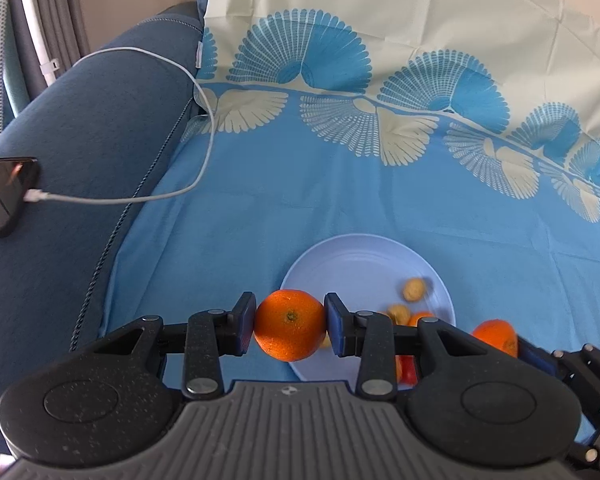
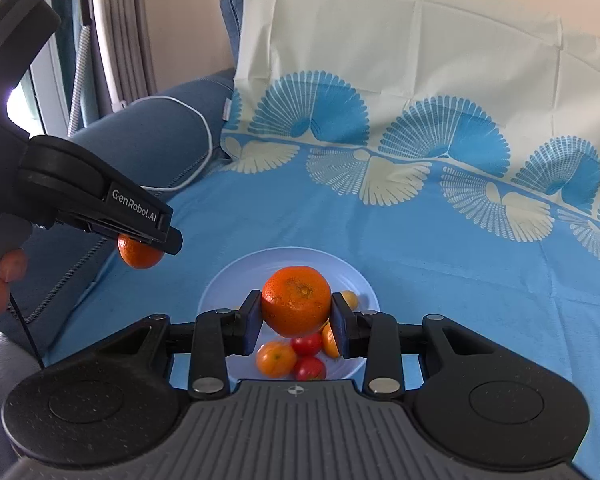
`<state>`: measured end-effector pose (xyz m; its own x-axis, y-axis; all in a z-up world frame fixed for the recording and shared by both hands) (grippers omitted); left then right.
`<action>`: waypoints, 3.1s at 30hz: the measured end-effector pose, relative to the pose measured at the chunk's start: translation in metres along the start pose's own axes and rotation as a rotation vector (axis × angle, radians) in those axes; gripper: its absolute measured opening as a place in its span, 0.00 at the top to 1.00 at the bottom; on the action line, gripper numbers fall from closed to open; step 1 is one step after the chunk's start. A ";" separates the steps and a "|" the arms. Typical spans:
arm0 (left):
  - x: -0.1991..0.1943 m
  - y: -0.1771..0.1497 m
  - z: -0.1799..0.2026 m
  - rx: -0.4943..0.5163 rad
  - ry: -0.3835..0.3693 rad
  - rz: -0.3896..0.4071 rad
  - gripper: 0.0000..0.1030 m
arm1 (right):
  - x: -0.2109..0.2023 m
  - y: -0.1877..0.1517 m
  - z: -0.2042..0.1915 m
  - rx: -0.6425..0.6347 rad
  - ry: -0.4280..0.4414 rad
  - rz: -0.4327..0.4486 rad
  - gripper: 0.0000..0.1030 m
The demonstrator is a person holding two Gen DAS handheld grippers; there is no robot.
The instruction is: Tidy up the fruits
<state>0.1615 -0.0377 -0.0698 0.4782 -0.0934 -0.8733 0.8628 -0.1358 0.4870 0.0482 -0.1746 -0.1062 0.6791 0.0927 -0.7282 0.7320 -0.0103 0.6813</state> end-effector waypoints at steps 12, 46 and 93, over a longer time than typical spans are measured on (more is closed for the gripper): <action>0.065 0.024 0.008 0.032 -0.026 -0.063 0.60 | 0.080 0.012 0.004 -0.030 -0.023 -0.058 0.64; -0.070 -0.102 -0.028 -0.001 0.071 -0.005 0.00 | -0.078 -0.039 -0.024 0.064 -0.109 0.006 0.02; -0.099 -0.127 -0.003 0.061 0.110 0.032 0.00 | -0.123 -0.059 -0.030 0.059 -0.150 0.066 0.01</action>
<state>0.0050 -0.0082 -0.0457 0.5234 0.0099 -0.8521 0.8368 -0.1950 0.5117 -0.0800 -0.1557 -0.0547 0.7231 -0.0600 -0.6881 0.6846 -0.0706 0.7255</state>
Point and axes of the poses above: each gripper's, at about its wrist camera, not at the fingertips, and x roughly the way its jaws point, z to its right, y to its top, the point moved 5 cm from there along x, roughly the way its jaws point, and after that the axes turned 6 degrees about -z, right-handed, at the moved point
